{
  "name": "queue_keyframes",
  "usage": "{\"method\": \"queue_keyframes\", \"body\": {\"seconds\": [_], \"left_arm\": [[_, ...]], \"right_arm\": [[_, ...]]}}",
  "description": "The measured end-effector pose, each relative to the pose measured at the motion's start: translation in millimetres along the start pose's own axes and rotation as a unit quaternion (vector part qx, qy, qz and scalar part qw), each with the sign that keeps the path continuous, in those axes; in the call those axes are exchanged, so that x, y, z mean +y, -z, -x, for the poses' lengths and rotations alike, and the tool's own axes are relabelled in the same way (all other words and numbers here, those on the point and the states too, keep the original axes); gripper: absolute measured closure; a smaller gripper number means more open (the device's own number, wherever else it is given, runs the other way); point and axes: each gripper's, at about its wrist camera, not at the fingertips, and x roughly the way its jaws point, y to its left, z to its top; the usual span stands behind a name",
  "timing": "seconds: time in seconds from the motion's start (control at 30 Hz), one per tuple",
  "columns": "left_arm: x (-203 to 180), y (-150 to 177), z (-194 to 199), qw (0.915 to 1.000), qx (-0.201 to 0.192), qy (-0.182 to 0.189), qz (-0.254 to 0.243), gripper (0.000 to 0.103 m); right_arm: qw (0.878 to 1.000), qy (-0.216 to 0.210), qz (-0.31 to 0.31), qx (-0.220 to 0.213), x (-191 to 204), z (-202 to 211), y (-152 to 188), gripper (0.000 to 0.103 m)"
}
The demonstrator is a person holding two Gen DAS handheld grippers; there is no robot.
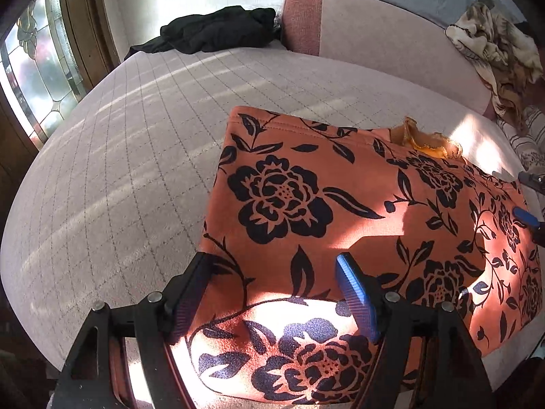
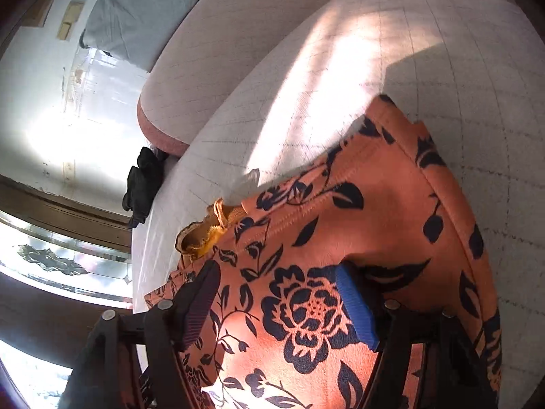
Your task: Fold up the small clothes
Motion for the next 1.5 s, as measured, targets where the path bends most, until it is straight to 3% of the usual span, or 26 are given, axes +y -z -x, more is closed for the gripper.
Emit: {"method": "queue_keyframes", "body": {"seconds": [0.1,0.17,0.23,0.27,0.4,0.47,0.5,0.53,0.6,0.77,0.9,1.0,1.1,1.33,1.47,1.5], "left_arm": [[1.7,-0.8,-5.7,1.0000,0.002,0.001,0.003,0.027],[2.5,-1.6,-7.1,1.0000,0.004,0.004,0.004,0.027],[3.9,-1.1,-6.0,1.0000,0.005,0.005,0.003,0.027],[5.3,-0.8,-5.9,1.0000,0.003,0.006,0.005,0.027],[7.0,0.6,-6.1,0.9999,0.006,0.004,0.012,0.027],[5.7,1.4,-4.0,0.9999,0.009,0.005,0.012,0.027],[5.2,2.3,-1.4,0.9999,0.010,0.005,0.009,0.027],[5.3,3.8,2.2,0.9999,0.007,0.006,0.006,0.027],[5.8,6.6,7.7,1.0000,0.002,0.001,0.005,0.027],[2.4,15.2,23.3,0.9998,-0.010,0.012,0.015,0.027],[-16.2,23.4,29.5,0.9997,-0.012,0.020,-0.005,0.027],[-33.8,27.9,33.9,0.9993,-0.012,0.028,-0.021,0.027],[-52.6,31.0,38.1,0.9984,-0.021,0.034,-0.039,0.027],[-92.6,31.5,26.6,0.9961,-0.021,0.035,-0.078,0.027],[-104.8,32.8,16.2,0.9947,-0.014,0.026,-0.099,0.027],[-104.4,32.8,18.8,0.9947,-0.019,0.026,-0.098,0.027]], "right_arm": [[0.998,-0.022,0.065,-0.004,23.3,-0.8,-4.8,0.026],[0.997,0.065,0.038,0.019,-0.3,-21.6,-14.7,0.027],[0.999,0.024,-0.036,-0.004,-19.5,-15.8,-20.2,0.030],[0.999,0.023,-0.045,-0.014,-14.5,-6.5,-21.0,0.029],[0.999,0.002,0.036,-0.022,15.0,10.0,-7.2,0.022],[0.996,0.075,0.039,0.009,-4.8,-6.7,-3.1,0.019],[0.997,0.072,0.015,0.005,-17.6,-7.2,-1.1,0.025],[0.998,0.054,-0.001,-0.017,-19.2,3.8,1.3,0.025],[0.999,0.045,-0.005,-0.023,-11.1,24.1,9.0,0.024],[1.000,0.004,0.018,-0.020,3.3,66.2,76.2,0.024],[0.999,-0.014,-0.038,-0.004,-24.8,83.3,141.9,0.024],[0.995,-0.014,-0.096,-0.009,-52.5,87.2,162.5,0.024],[0.987,-0.041,-0.151,-0.034,-73.6,93.3,159.6,0.024],[0.971,-0.047,-0.216,-0.093,-97.4,92.7,127.7,0.022],[0.973,-0.043,-0.200,-0.107,-92.5,90.5,115.8,0.024],[0.975,-0.045,-0.187,-0.110,-87.8,90.5,114.5,0.033]]}}
